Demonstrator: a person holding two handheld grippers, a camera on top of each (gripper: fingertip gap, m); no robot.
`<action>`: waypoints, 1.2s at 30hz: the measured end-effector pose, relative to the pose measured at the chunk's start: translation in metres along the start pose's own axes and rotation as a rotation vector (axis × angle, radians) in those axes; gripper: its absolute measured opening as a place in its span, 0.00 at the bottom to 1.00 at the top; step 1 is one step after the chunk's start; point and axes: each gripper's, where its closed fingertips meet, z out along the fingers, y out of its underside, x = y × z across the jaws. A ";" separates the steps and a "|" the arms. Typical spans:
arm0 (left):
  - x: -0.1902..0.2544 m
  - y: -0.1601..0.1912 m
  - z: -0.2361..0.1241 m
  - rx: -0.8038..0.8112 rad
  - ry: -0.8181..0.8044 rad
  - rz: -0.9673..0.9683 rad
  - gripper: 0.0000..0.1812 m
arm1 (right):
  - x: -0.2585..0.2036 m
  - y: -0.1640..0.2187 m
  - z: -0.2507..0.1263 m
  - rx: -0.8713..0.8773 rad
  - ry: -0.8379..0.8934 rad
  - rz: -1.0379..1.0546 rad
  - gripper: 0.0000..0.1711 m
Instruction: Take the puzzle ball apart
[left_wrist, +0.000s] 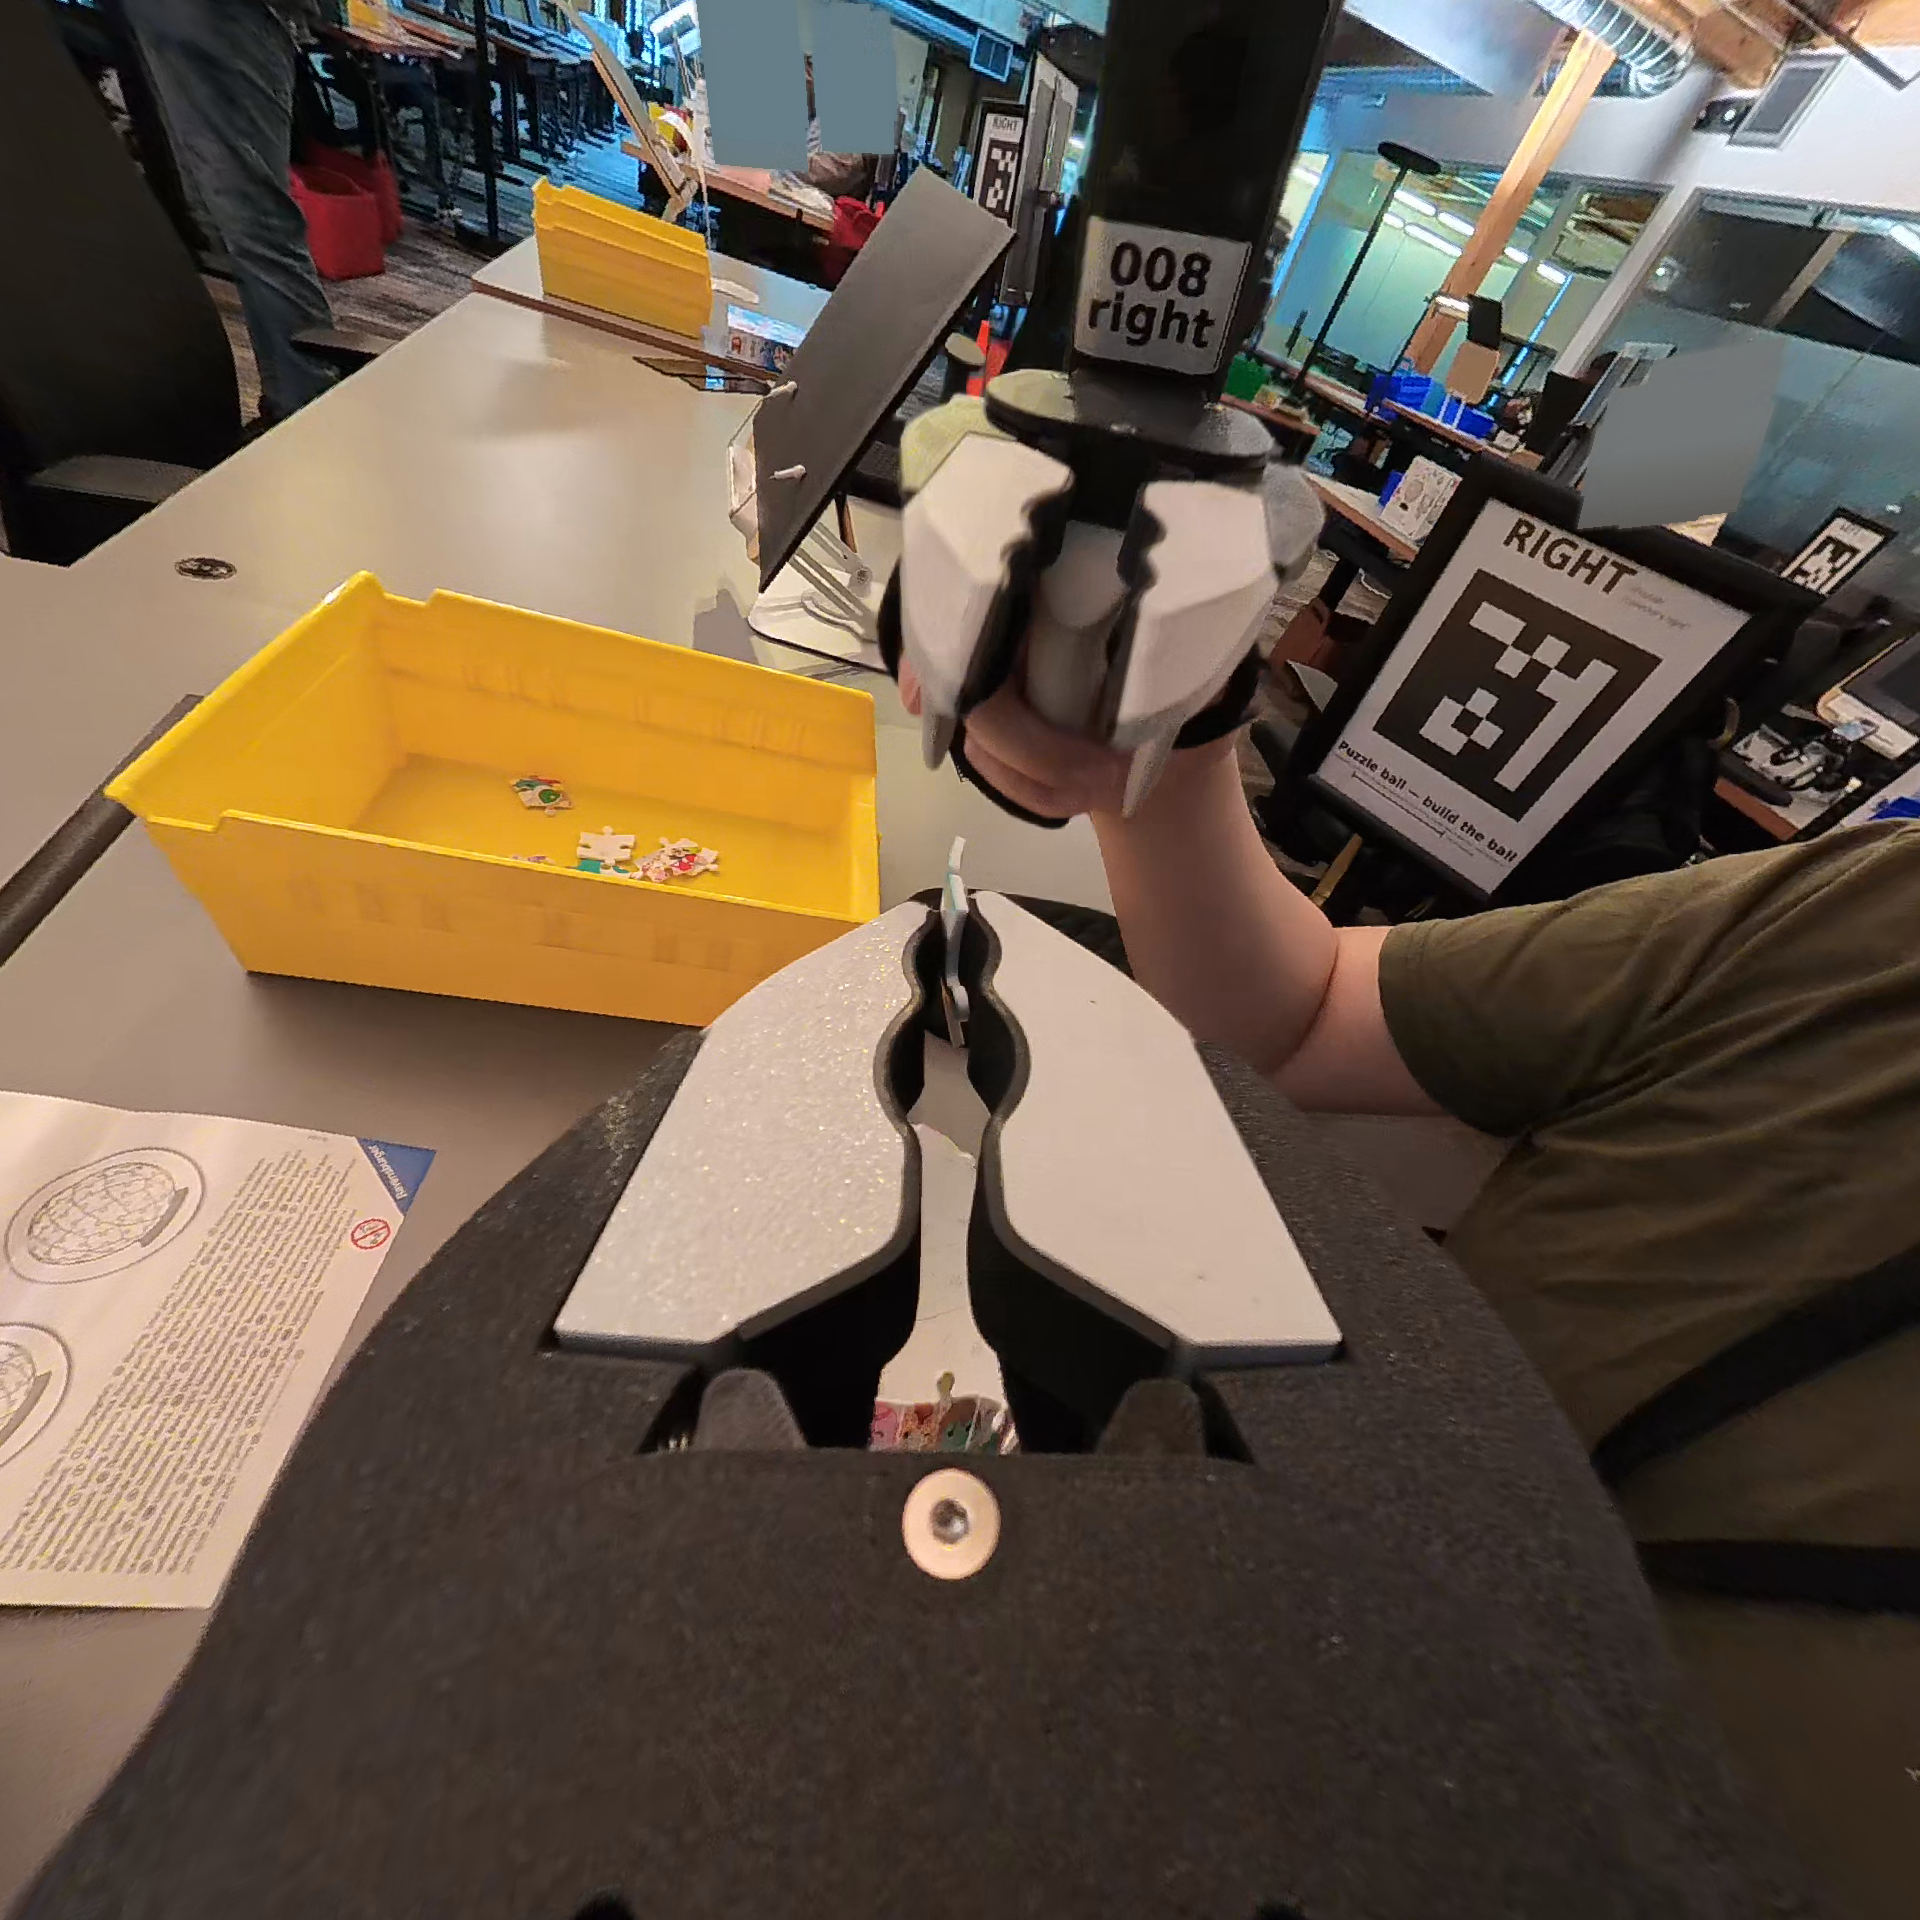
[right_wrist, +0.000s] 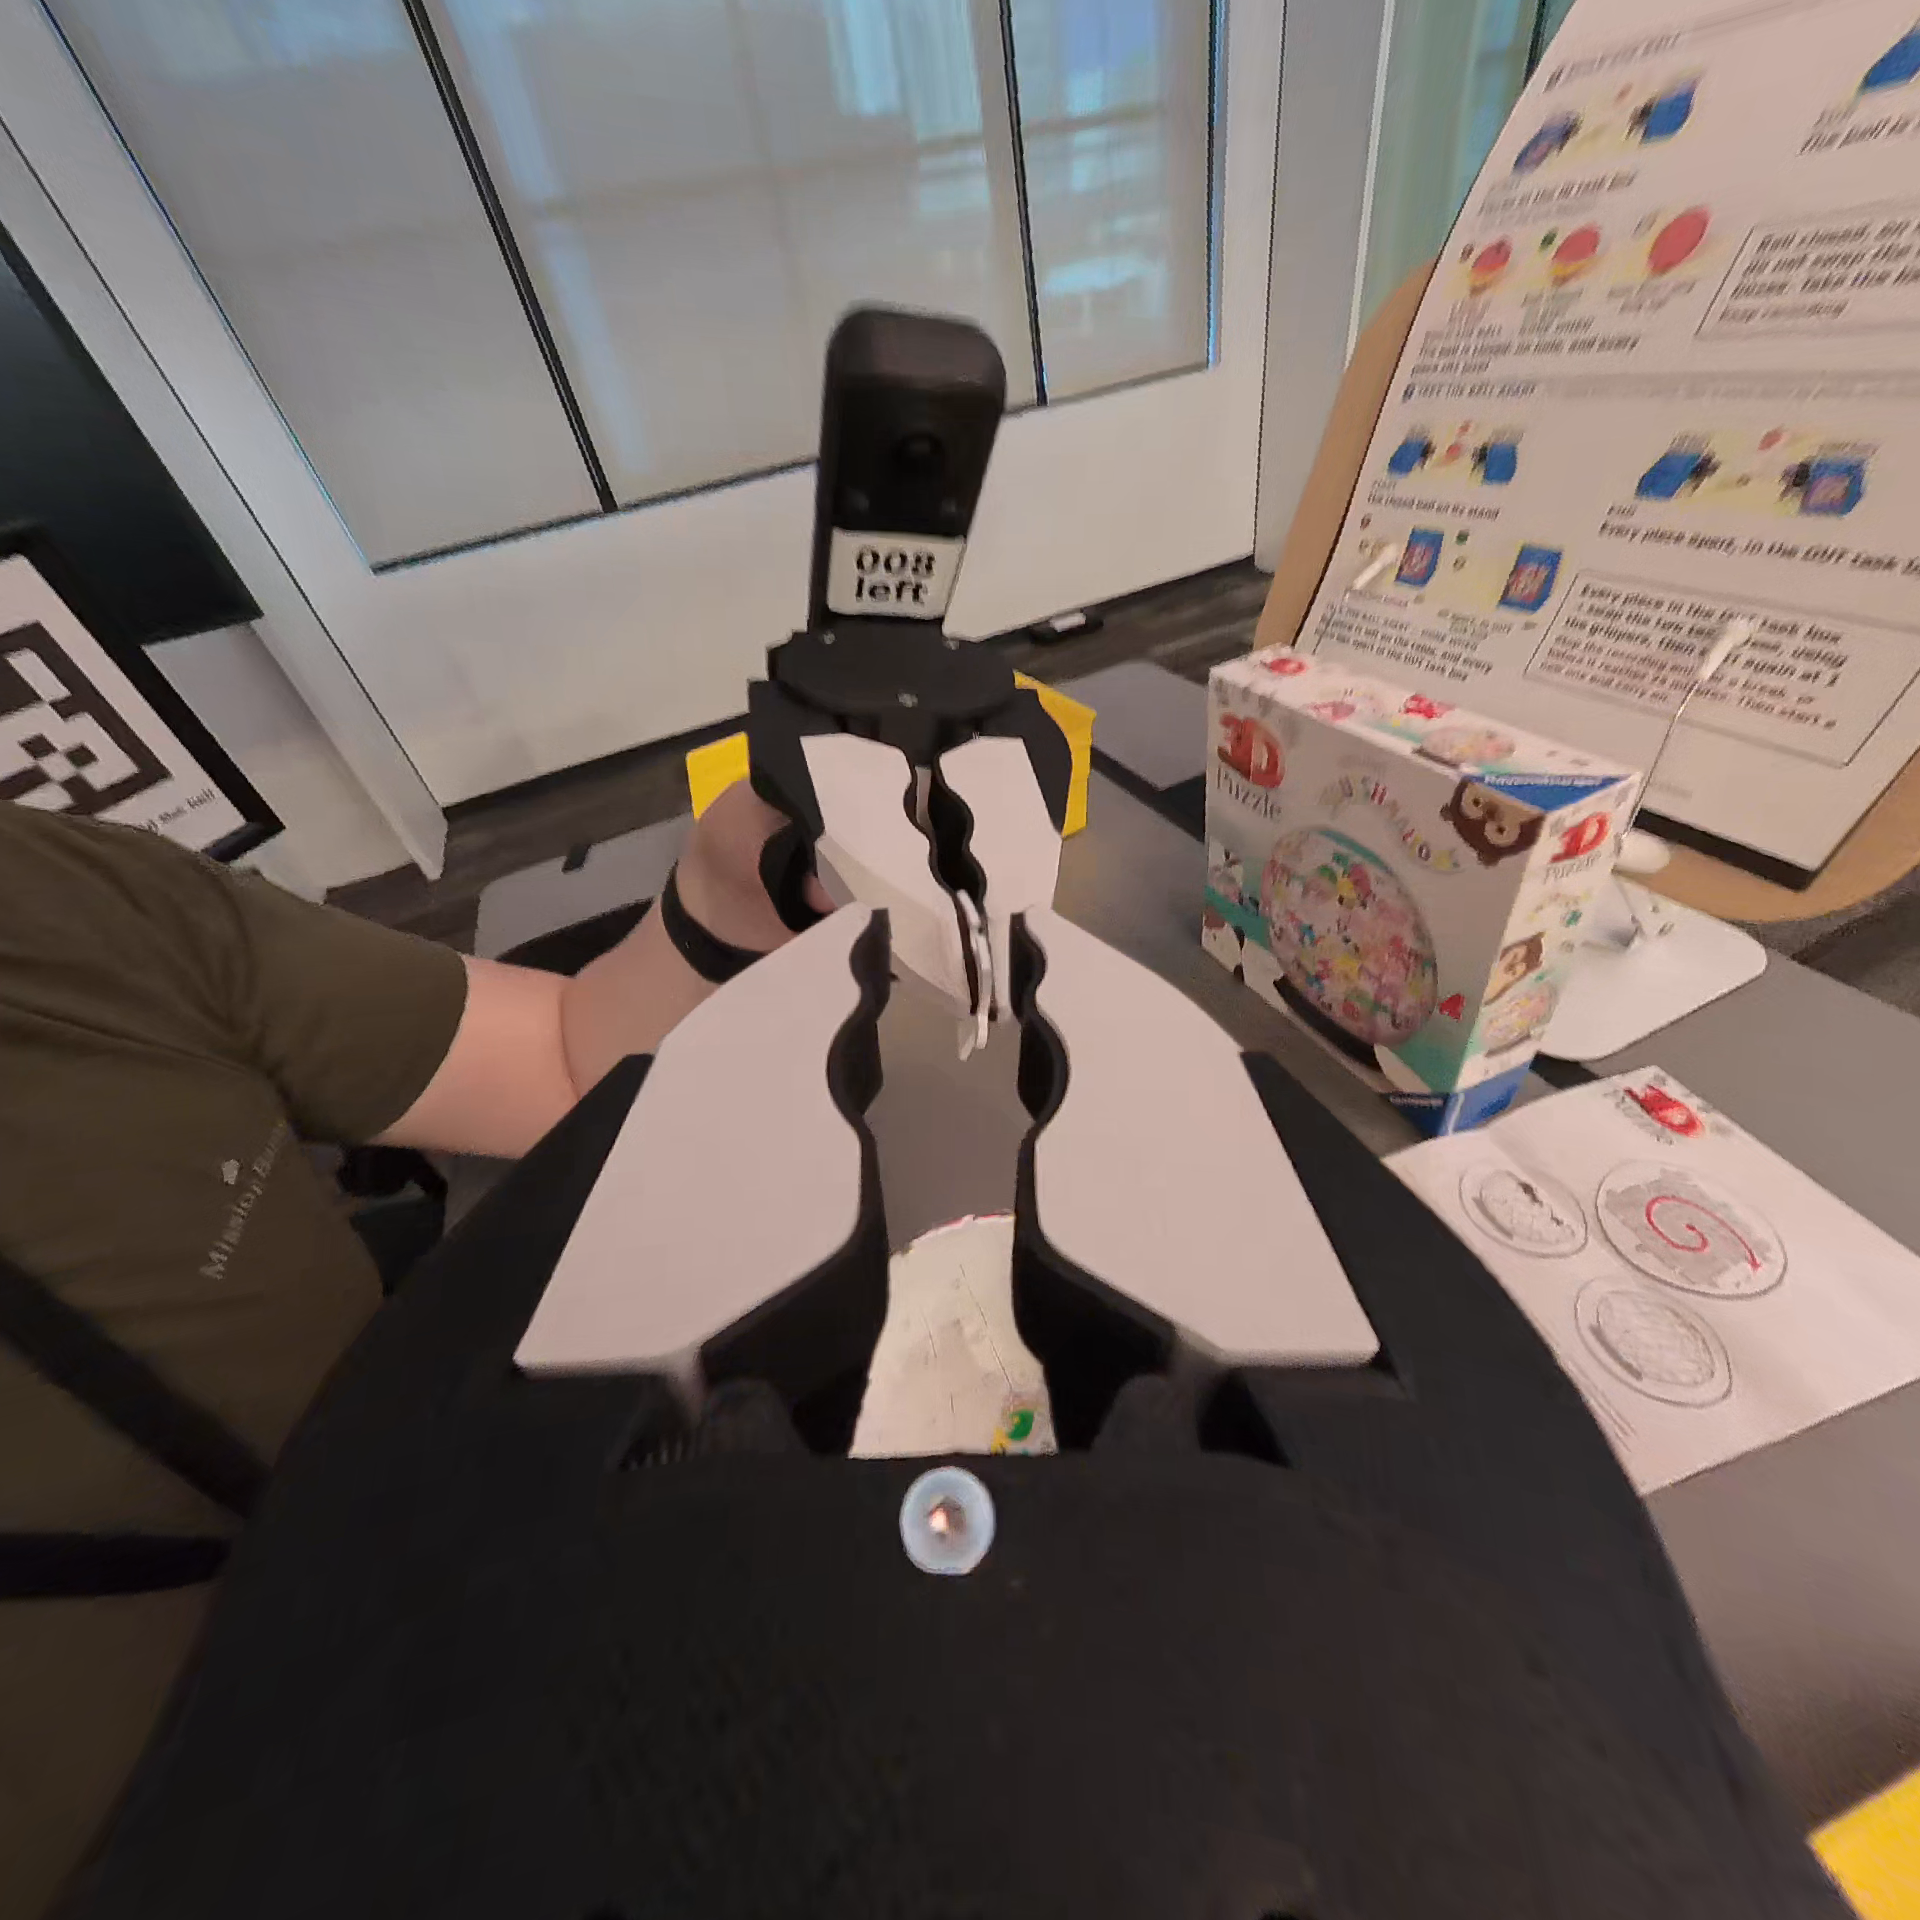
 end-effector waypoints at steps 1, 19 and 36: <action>0.000 -0.001 -0.001 0.004 -0.001 0.004 0.01 | 0.001 0.005 0.004 -0.029 0.005 -0.003 0.12; 0.003 -0.002 -0.024 -0.037 -0.038 0.068 0.26 | 0.059 0.031 -0.037 -0.199 0.236 0.038 0.02; -0.009 0.012 -0.031 -0.152 -0.139 0.098 0.23 | 0.215 0.243 -0.176 -1.004 0.516 0.562 0.09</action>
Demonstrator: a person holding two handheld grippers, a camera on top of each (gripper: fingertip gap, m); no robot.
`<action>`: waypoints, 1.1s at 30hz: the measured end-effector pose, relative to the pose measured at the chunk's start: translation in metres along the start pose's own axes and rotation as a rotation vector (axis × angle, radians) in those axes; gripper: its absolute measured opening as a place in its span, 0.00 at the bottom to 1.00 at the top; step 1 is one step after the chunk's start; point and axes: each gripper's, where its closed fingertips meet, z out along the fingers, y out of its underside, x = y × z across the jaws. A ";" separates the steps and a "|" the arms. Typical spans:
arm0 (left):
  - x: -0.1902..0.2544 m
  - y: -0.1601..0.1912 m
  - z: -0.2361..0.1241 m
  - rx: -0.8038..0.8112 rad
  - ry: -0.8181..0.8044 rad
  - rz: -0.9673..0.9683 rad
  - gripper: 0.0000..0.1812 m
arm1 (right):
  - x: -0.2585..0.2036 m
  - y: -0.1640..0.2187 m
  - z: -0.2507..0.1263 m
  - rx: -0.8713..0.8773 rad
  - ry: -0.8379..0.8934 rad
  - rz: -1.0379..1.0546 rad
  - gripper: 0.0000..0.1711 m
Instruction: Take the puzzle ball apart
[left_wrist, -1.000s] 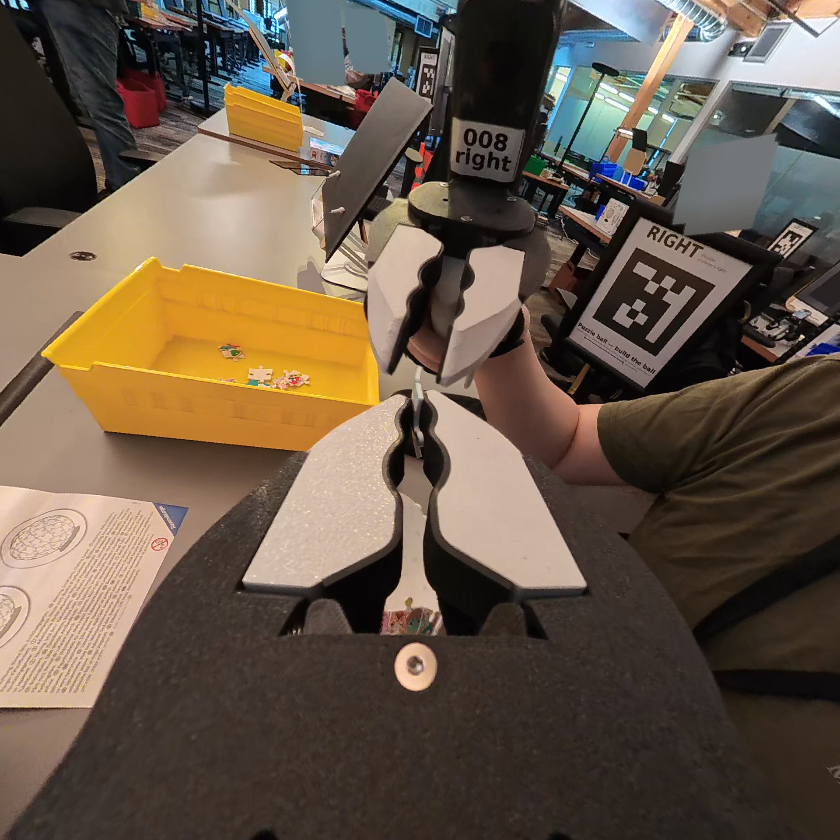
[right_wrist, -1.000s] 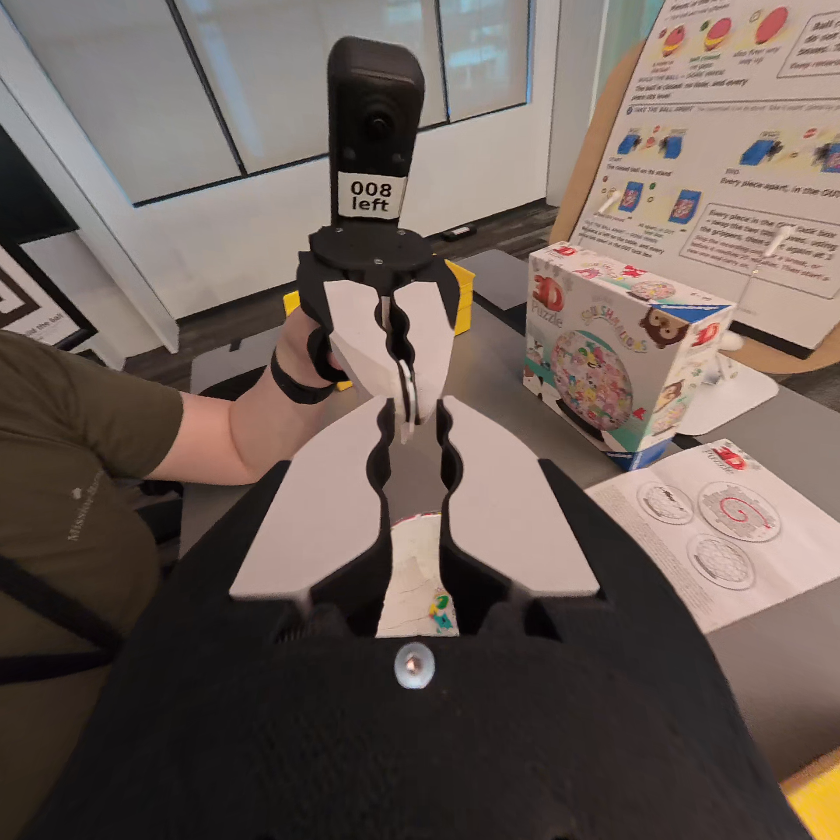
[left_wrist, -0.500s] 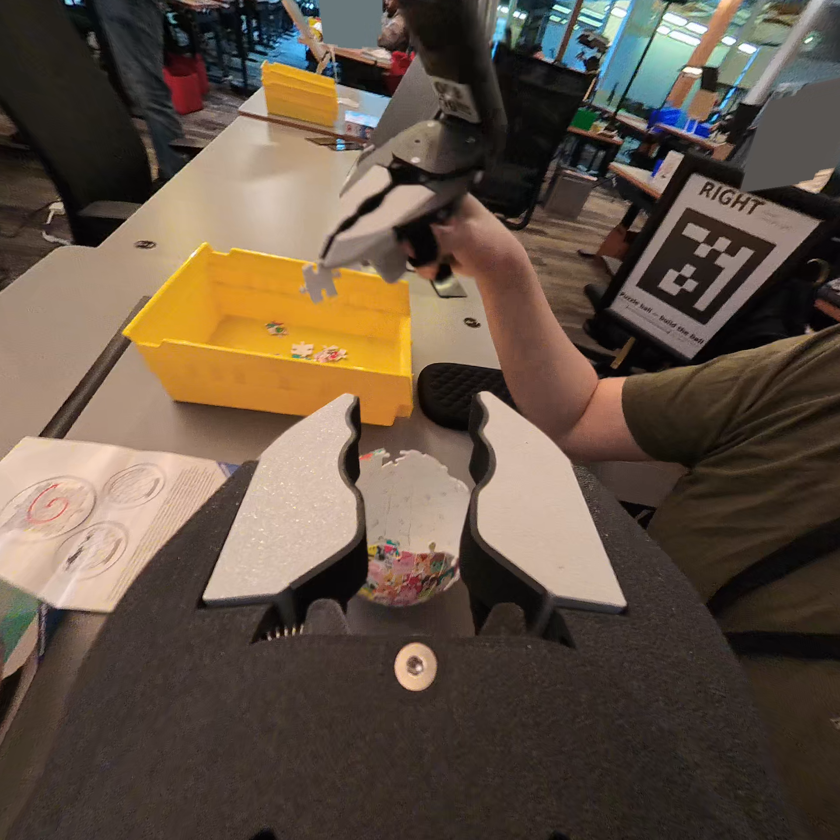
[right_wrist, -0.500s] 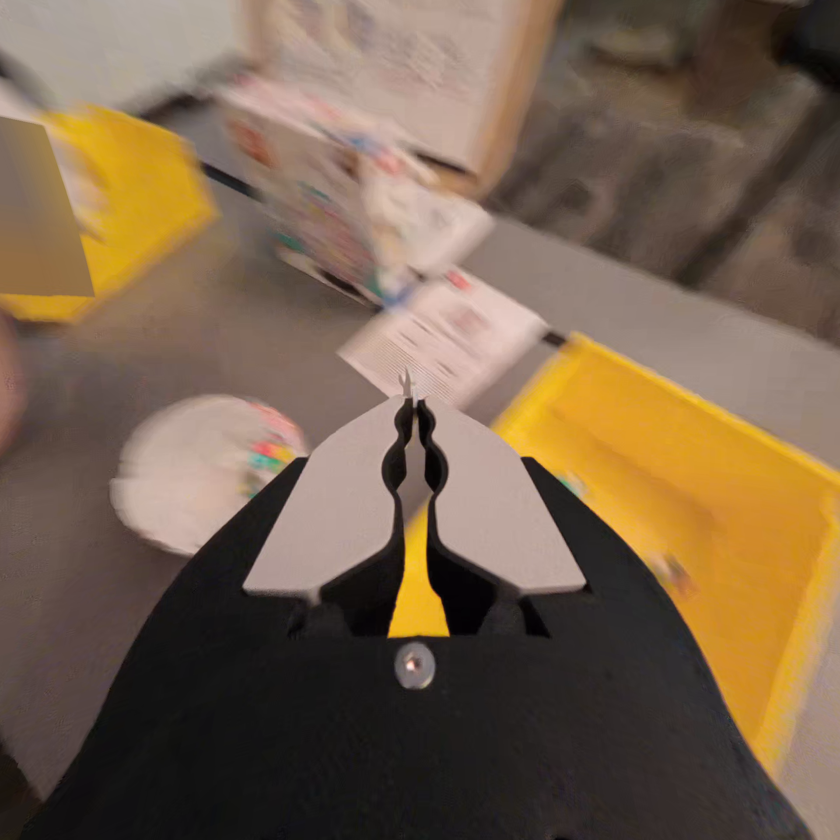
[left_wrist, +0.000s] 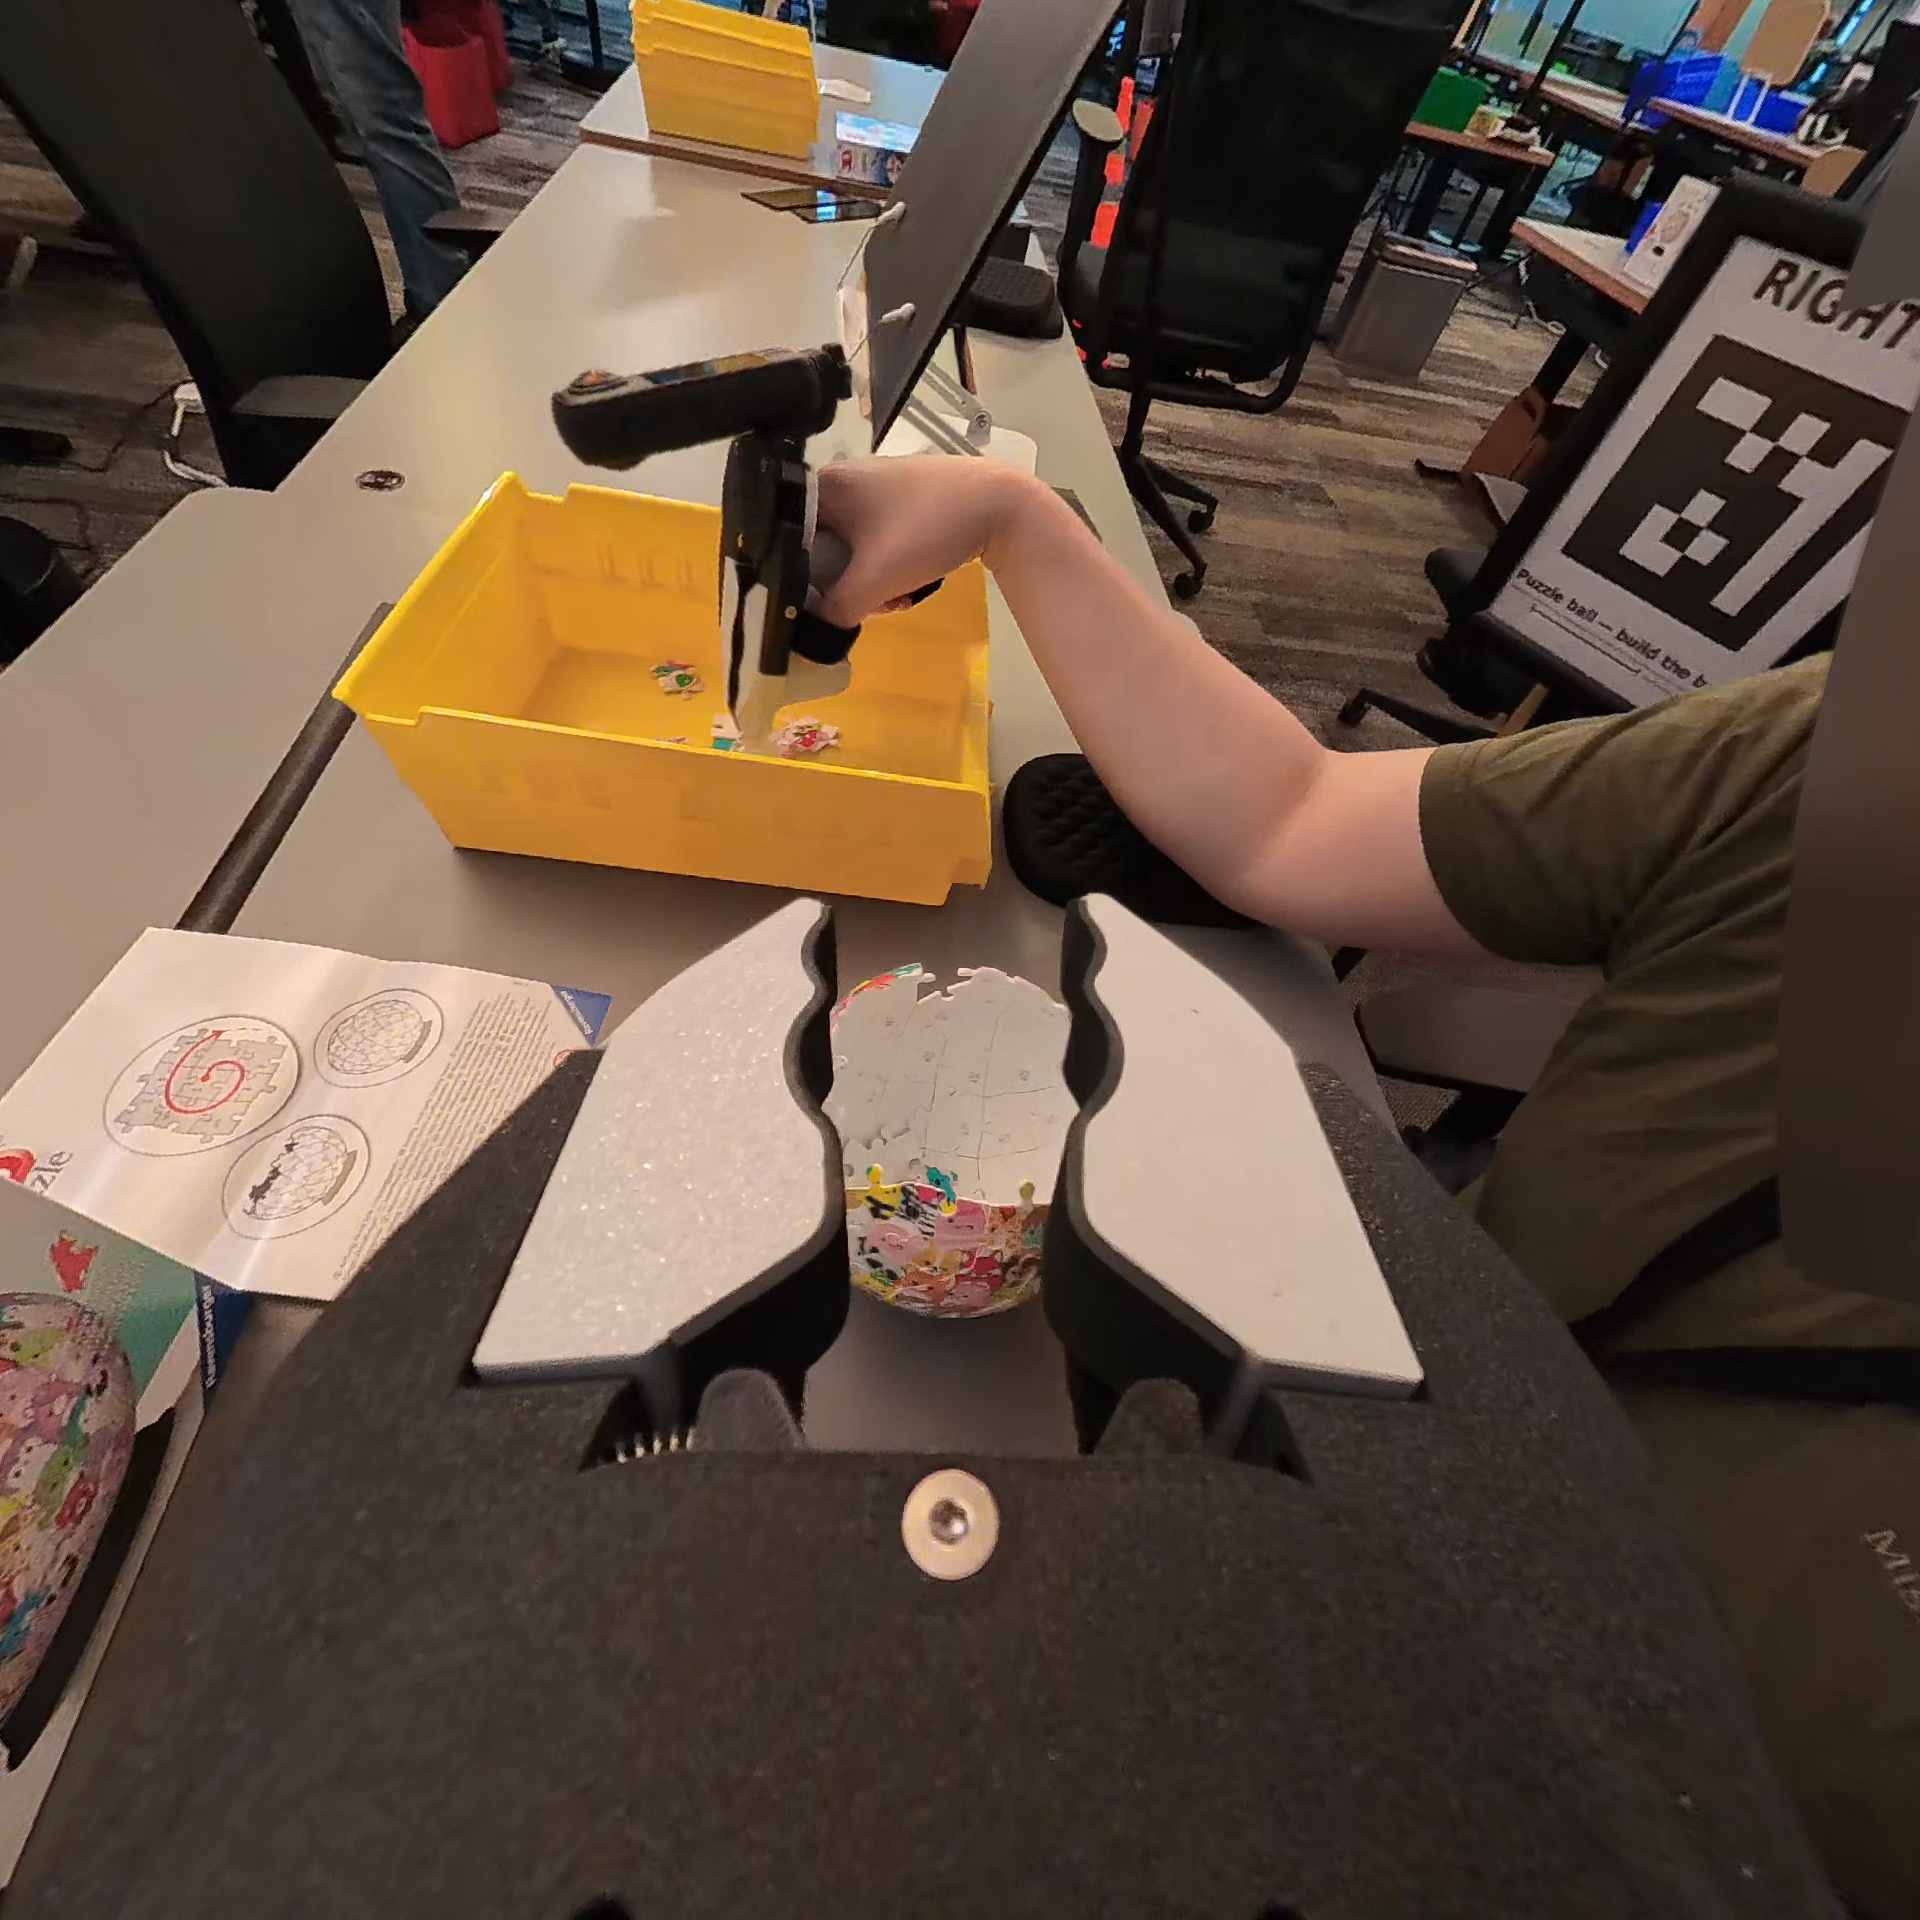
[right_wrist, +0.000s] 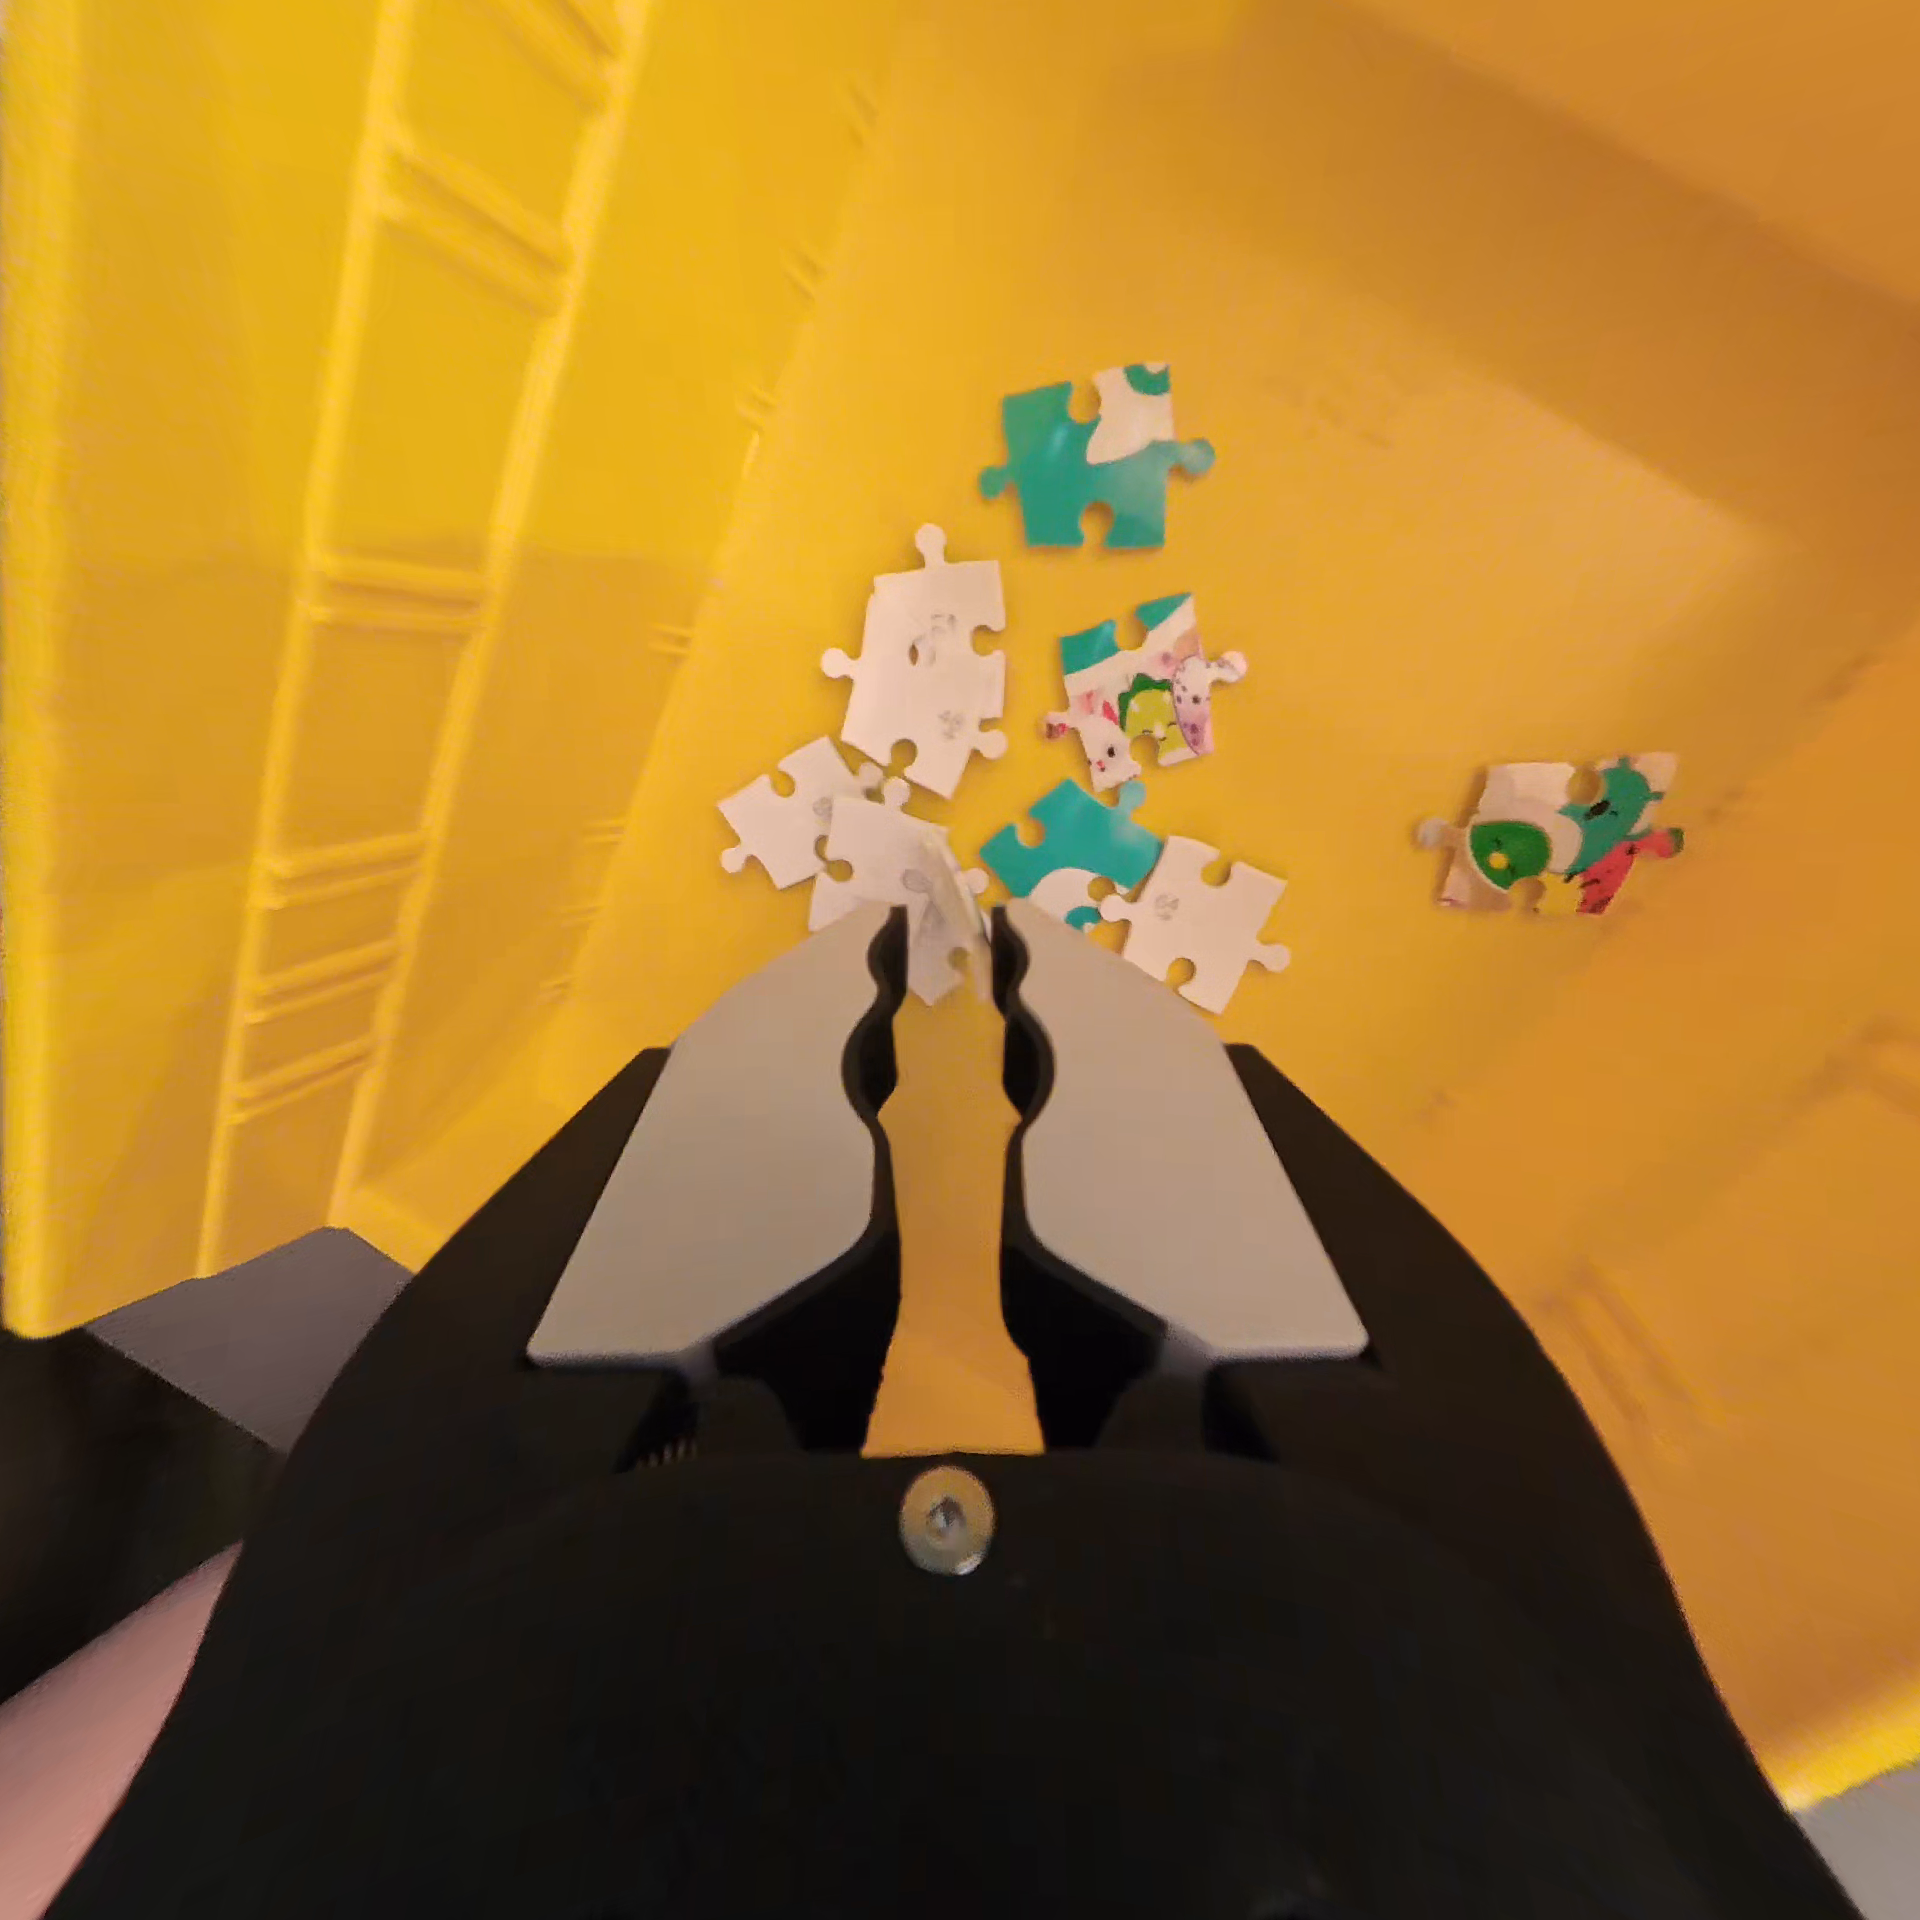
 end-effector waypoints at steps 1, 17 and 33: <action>-0.002 0.000 0.001 0.000 -0.003 -0.004 0.22 | 0.004 0.003 0.000 -0.025 0.027 0.003 0.10; -0.039 0.037 -0.013 -0.166 -0.136 -0.015 0.18 | -0.230 -0.108 -0.122 0.881 -0.238 -0.817 0.32; -0.016 0.004 -0.025 0.123 -0.343 0.104 0.18 | -0.273 -0.096 -0.200 1.285 -0.323 -0.910 0.06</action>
